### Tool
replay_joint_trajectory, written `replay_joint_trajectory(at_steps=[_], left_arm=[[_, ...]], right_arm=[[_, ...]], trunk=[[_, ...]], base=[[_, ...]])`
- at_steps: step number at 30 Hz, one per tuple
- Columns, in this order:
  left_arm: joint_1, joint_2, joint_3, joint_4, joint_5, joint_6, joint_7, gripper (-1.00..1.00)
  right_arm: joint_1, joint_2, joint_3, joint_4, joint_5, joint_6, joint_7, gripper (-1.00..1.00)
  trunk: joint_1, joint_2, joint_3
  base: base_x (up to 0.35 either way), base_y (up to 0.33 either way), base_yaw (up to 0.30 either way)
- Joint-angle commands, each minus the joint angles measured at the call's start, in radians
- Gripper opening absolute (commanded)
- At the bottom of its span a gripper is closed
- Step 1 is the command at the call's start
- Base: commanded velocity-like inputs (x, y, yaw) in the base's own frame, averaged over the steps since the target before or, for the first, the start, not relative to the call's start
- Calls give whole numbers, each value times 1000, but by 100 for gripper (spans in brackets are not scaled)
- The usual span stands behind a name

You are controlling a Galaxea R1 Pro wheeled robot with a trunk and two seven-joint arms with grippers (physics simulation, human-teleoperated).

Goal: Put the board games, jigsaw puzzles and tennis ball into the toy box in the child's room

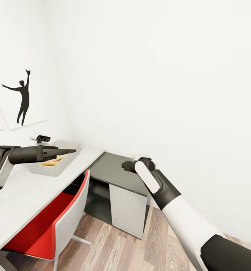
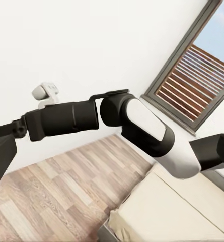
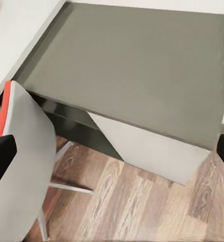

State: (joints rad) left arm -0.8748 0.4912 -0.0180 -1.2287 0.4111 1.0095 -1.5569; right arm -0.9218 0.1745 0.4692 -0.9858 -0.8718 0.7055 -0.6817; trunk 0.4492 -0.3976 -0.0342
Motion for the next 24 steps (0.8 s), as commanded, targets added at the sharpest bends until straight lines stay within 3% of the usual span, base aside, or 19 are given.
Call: replay_joint_trajectory(at_steps=[1,2,7,9,13,17,21,24], left_arm=[[1,1,-2,0,1,11,-3,100],[2,1,-2,0,0,11,-3,100],[5,1,-2,3,-1,9,-2,100],[5,1,-2,13,-1,9,-2,100],[6,1,-2,31,-2,-7,-2,100],[6,1,-2,68,-2,-52,-4,100],[7,1,-2,77,-2,-62,-5,100],[7,0,-2,79,-2,-64,-5,100]], right_arm=[[2,0,-7,-1,-10,0,-10,100],[5,0,-16,-1,-10,0,-10,100],[25,-95,-33,-2,-10,-4,-9,100],[56,-127,-45,-2,-10,-6,-8,100],[120,-178,-112,-2,-7,-6,-8,100],[214,-264,-183,5,-3,-19,-7,100],[286,-342,-202,14,-3,-90,-5,100],[334,-366,-204,24,-3,-120,-4,100]], trunk=[[1,-2,-1],[1,-2,0],[1,-2,6],[1,-2,9],[1,-2,13],[1,-2,18],[1,-2,23],[1,-2,27]], base=[[0,0,-205],[0,0,-205],[0,0,-205],[0,0,-205],[0,0,-206],[0,0,-206],[0,0,-206],[0,0,-207]])
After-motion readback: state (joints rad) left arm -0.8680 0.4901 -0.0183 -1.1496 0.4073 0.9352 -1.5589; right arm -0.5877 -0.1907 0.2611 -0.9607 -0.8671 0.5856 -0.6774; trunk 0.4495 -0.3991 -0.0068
